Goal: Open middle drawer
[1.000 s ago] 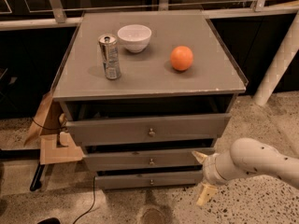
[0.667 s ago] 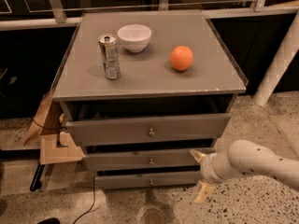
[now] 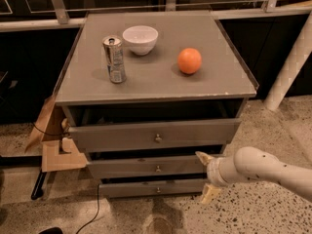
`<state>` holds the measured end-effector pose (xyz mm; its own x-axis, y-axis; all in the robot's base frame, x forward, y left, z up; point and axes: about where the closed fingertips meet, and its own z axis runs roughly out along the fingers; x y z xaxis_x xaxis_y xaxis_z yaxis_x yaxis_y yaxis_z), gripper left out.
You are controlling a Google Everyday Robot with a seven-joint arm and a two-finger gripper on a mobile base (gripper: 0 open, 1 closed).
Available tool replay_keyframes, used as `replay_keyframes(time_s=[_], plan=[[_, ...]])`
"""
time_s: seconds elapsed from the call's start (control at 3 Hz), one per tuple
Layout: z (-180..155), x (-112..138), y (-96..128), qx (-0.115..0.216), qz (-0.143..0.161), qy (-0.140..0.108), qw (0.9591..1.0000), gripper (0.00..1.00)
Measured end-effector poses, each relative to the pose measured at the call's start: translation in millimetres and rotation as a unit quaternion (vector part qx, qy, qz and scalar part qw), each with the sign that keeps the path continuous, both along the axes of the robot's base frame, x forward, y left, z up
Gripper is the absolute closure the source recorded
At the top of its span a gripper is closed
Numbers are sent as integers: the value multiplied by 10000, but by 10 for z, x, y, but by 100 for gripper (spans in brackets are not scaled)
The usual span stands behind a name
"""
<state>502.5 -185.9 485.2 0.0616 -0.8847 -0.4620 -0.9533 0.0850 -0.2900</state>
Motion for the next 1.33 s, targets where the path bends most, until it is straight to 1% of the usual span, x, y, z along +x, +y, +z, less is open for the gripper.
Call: replay_keyframes(time_s=[0.33,1.33], plan=[[-140,180,1,-10,36,-73,10000,0],[-481,550,-30,-4,-48,-13,10000,0]])
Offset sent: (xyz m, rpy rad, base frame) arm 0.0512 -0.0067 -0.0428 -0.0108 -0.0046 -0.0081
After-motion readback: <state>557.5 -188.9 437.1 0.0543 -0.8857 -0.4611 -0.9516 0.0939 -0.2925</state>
